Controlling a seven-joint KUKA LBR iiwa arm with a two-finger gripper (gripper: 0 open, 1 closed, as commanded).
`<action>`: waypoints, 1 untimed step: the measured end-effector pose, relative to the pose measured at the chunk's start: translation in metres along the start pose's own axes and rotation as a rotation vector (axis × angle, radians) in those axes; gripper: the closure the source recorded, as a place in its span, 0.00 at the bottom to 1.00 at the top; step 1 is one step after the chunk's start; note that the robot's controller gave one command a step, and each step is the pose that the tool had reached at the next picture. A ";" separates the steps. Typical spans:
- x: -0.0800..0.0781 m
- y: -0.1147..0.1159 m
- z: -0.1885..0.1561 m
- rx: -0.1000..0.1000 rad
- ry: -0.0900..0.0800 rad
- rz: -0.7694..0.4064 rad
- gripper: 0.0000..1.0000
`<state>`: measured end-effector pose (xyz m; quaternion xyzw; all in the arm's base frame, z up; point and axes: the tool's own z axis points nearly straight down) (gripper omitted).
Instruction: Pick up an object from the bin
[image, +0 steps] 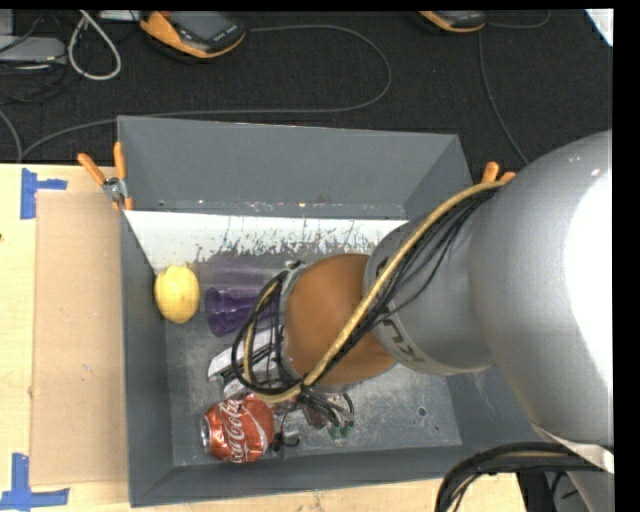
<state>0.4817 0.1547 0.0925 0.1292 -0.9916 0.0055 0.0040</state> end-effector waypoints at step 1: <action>0.000 0.000 0.000 0.000 0.000 -0.001 1.00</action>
Offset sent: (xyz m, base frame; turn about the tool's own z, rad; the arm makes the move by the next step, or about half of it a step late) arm 0.0000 0.0000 0.0000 0.0000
